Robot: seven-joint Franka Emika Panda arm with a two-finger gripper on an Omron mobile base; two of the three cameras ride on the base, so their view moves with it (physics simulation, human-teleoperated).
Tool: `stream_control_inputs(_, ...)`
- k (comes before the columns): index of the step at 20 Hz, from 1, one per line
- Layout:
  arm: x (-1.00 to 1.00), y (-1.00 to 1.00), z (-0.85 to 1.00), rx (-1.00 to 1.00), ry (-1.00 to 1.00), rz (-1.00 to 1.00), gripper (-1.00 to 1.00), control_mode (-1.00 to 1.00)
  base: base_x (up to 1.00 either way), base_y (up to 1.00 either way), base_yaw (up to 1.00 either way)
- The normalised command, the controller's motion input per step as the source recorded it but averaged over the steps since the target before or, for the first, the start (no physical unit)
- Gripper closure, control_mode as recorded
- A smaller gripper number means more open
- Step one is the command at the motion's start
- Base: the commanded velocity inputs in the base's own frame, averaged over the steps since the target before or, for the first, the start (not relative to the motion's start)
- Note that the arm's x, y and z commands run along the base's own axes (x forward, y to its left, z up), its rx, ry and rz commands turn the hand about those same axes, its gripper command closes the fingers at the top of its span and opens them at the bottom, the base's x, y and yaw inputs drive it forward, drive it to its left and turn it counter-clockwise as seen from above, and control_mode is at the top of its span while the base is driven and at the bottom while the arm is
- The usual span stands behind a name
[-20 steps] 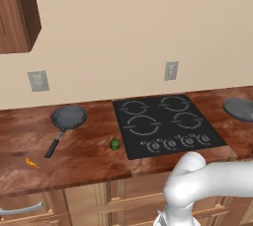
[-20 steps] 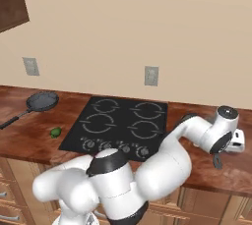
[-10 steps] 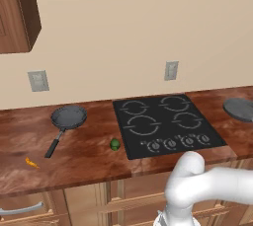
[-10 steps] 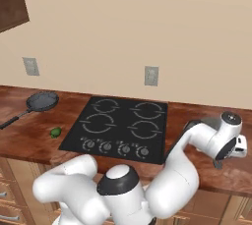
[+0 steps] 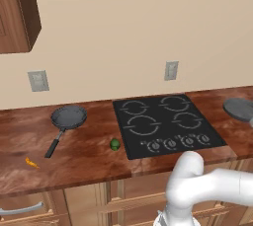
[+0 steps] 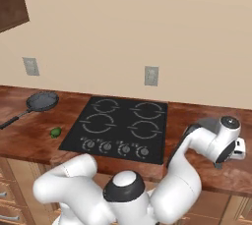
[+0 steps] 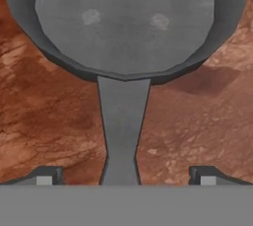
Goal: Place both pans onto different burners. Then place the avocado and the shrimp on different pans.
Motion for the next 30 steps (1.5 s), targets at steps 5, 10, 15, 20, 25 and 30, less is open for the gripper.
stream_control_inputs(5, 0.11, -0.07, -0.23, 0.0, 0.0, 0.0, -1.0, -1.0, 0.0, 0.0, 0.0)
stream_control_inputs(10, 0.09, -0.07, -0.22, 0.0, 0.0, 0.0, 1.0, -1.0, 0.0, 0.0, 0.0)
stream_control_inputs(15, 0.02, -0.06, -0.05, 0.0, 0.0, 0.0, 1.0, -1.0, 0.0, 0.0, 0.0)
stream_control_inputs(20, 0.0, 0.0, 0.0, 0.0, -0.01, 0.0, 1.0, -1.0, 0.0, 0.0, 0.0)
stream_control_inputs(25, -0.1, 0.07, 0.17, 0.03, -0.07, 0.0, 1.0, -1.0, 0.0, 0.0, 0.0)
stream_control_inputs(30, -0.19, 0.34, 0.57, 0.07, -0.1, 0.02, 1.0, -1.0, 0.0, 0.0, 0.0)
